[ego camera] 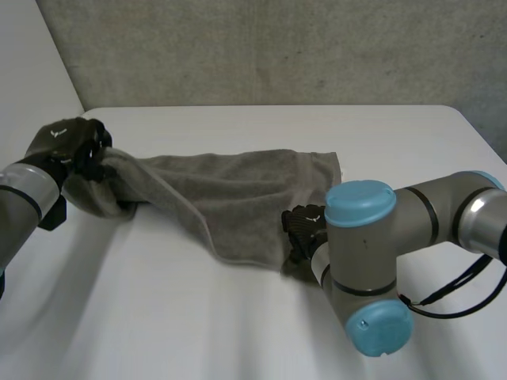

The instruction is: Fold the towel.

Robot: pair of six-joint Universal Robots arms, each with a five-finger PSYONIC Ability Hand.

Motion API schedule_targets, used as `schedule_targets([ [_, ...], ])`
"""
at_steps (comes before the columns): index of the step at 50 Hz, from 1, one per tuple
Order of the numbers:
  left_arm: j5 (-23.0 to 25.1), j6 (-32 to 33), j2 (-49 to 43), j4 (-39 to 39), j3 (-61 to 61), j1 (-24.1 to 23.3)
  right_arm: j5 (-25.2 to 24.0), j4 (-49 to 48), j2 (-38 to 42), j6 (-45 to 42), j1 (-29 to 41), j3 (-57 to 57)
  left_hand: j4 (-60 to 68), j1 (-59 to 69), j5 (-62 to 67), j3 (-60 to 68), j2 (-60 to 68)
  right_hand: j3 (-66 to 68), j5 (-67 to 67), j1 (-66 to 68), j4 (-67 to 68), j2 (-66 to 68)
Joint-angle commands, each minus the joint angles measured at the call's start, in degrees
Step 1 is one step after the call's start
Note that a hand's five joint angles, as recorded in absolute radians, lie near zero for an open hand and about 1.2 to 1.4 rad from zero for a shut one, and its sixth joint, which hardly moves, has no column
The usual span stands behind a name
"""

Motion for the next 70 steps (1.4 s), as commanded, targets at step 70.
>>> schedule_targets([
  [70,0.2,-0.3,-0.1,1.2,-3.5,1.2,-1.6,-15.4,0.8,-19.0,-3.7,4.4,2.7,2.8,1.8,1.0,2.6,23.2,24.0,23.5,23.4,22.9],
])
